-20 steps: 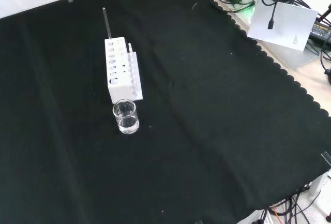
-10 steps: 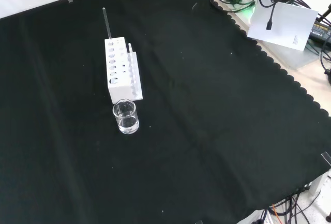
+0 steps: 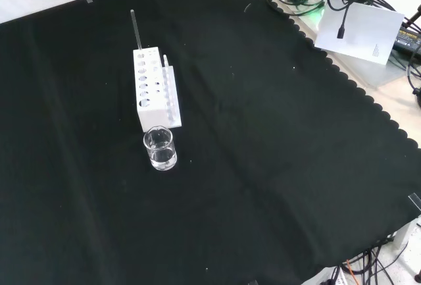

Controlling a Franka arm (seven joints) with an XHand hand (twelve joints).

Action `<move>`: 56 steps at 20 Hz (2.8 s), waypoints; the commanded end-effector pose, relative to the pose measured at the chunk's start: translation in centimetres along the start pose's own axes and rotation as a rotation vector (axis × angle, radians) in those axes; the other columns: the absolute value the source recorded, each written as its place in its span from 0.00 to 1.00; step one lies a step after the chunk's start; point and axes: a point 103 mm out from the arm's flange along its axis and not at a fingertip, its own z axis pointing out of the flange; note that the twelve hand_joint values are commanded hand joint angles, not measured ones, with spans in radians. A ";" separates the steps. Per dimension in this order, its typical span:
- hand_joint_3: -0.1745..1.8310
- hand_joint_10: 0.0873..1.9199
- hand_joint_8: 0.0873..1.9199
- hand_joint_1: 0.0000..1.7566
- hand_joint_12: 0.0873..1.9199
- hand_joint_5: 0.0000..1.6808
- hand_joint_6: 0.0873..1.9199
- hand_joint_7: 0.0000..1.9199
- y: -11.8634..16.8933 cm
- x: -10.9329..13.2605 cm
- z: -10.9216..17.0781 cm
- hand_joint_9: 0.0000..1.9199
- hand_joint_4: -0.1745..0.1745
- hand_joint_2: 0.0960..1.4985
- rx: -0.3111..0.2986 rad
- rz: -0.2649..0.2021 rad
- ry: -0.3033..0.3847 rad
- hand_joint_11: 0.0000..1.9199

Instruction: Take the glass rod from the white test tube rack.

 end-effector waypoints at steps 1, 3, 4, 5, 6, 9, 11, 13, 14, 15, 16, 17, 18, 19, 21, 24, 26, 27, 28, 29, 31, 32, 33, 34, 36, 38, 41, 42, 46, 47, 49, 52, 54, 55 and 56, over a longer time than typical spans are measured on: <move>0.00 0.45 0.44 0.33 0.71 0.09 0.00 0.06 0.4 0.1 1.6 0.09 0.04 0.82 0.007 0.001 -0.003 0.00; 0.00 0.45 0.45 0.33 0.72 0.10 0.00 0.07 0.4 0.3 2.2 0.11 0.03 0.82 0.011 0.000 -0.008 0.00; 0.00 0.46 0.45 0.33 0.73 0.10 0.00 0.08 0.5 0.4 2.6 0.12 0.03 0.82 0.015 -0.001 -0.008 0.00; 0.00 0.46 0.46 0.33 0.73 0.10 0.00 0.08 0.6 0.6 3.0 0.13 0.02 0.82 0.021 0.000 -0.011 0.00; 0.00 0.46 0.46 0.33 0.73 0.10 0.00 0.09 0.7 0.6 3.5 0.14 0.02 0.82 0.027 0.000 -0.010 0.00; 0.00 0.47 0.47 0.33 0.74 0.11 0.00 0.11 1.0 0.8 4.6 0.16 0.02 0.82 0.042 0.001 -0.010 0.01; 0.00 0.47 0.47 0.33 0.74 0.11 0.00 0.12 1.2 0.8 5.2 0.18 0.02 0.82 0.046 0.004 -0.009 0.01; 0.00 0.46 0.48 0.33 0.74 0.11 0.00 0.13 1.3 0.5 5.7 0.20 0.01 0.82 0.053 0.010 -0.007 0.02; 0.00 0.46 0.48 0.33 0.74 0.11 0.00 0.14 1.4 0.4 5.9 0.21 0.01 0.82 0.055 0.015 -0.005 0.02; 0.00 0.46 0.48 0.33 0.74 0.11 0.00 0.15 1.5 0.3 6.1 0.22 0.01 0.82 0.060 0.019 0.000 0.03; 0.00 0.46 0.48 0.33 0.74 0.12 0.00 0.16 1.5 0.2 6.3 0.23 0.01 0.82 0.065 0.022 0.007 0.03; 0.00 0.46 0.48 0.33 0.74 0.12 0.00 0.17 1.6 0.1 6.6 0.23 0.00 0.82 0.070 0.026 0.007 0.04; 0.00 0.46 0.48 0.33 0.74 0.12 0.00 0.18 1.7 0.1 6.8 0.24 0.00 0.82 0.076 0.027 0.006 0.04; 0.00 0.46 0.49 0.33 0.74 0.12 0.00 0.18 1.7 0.1 7.1 0.25 0.00 0.82 0.079 0.028 0.005 0.04; 0.00 0.46 0.49 0.33 0.74 0.13 0.00 0.20 1.8 0.2 7.5 0.26 0.00 0.82 0.084 0.025 0.004 0.06; 0.00 0.46 0.49 0.33 0.73 0.18 0.00 0.26 2.0 0.6 7.9 0.32 0.00 0.83 0.084 0.027 -0.001 0.09; 0.00 0.46 0.50 0.33 0.73 0.22 0.00 0.32 2.2 0.5 8.0 0.37 0.00 0.83 0.097 0.038 0.026 0.12; 0.00 0.46 0.50 0.34 0.72 0.24 0.01 0.34 2.2 0.5 8.0 0.39 0.00 0.83 0.096 0.040 0.025 0.13; 0.00 0.47 0.51 0.34 0.72 0.25 0.01 0.36 2.3 0.4 8.0 0.41 0.00 0.83 0.095 0.041 0.025 0.15; 0.00 0.48 0.51 0.35 0.72 0.26 0.02 0.38 2.4 0.3 7.9 0.42 0.00 0.83 0.092 0.041 0.028 0.16; 0.00 0.49 0.53 0.37 0.71 0.27 0.04 0.41 2.5 0.2 7.9 0.46 0.00 0.83 0.090 0.043 0.030 0.21; 0.00 0.51 0.53 0.37 0.71 0.26 0.06 0.42 2.5 0.3 7.9 0.48 0.00 0.83 0.090 0.042 0.031 0.23; 0.00 0.53 0.54 0.38 0.71 0.25 0.09 0.43 2.5 0.3 7.9 0.50 0.00 0.83 0.090 0.041 0.033 0.24; 0.00 0.54 0.54 0.38 0.70 0.24 0.12 0.44 2.5 0.3 8.0 0.51 0.00 0.83 0.093 0.038 0.038 0.25; 0.00 0.57 0.55 0.40 0.70 0.22 0.18 0.45 2.5 0.5 8.2 0.54 0.00 0.82 0.099 0.036 0.039 0.27; 0.00 0.59 0.56 0.41 0.70 0.21 0.21 0.46 2.5 0.8 8.2 0.56 0.00 0.82 0.105 0.032 0.035 0.28; 0.00 0.60 0.56 0.42 0.69 0.20 0.24 0.47 2.3 1.2 8.2 0.57 0.00 0.82 0.106 0.025 0.027 0.29; 0.00 0.60 0.56 0.42 0.69 0.20 0.24 0.47 2.2 1.5 8.2 0.57 0.00 0.82 0.108 0.024 0.021 0.29; 0.00 0.60 0.56 0.43 0.69 0.20 0.26 0.48 1.9 2.0 8.3 0.60 0.00 0.82 0.115 0.027 0.022 0.30; 0.00 0.60 0.56 0.43 0.69 0.21 0.28 0.49 1.9 1.9 8.5 0.61 0.00 0.82 0.117 0.029 0.035 0.31; 0.00 0.60 0.56 0.44 0.67 0.22 0.31 0.51 1.9 1.9 8.7 0.65 0.00 0.82 0.118 0.025 0.040 0.35; 0.00 0.59 0.59 0.49 0.63 0.25 0.37 0.54 2.0 2.1 8.8 0.73 0.00 0.82 0.117 0.027 0.036 0.46; 0.00 0.59 0.61 0.53 0.62 0.28 0.41 0.55 2.1 2.2 9.0 0.75 0.00 0.81 0.116 0.032 0.033 0.52; 0.00 0.59 0.62 0.54 0.61 0.30 0.43 0.55 2.2 2.3 9.1 0.76 0.00 0.80 0.114 0.033 0.031 0.54; 0.00 0.59 0.64 0.56 0.60 0.33 0.45 0.56 2.2 2.4 9.2 0.76 0.00 0.80 0.114 0.035 0.028 0.56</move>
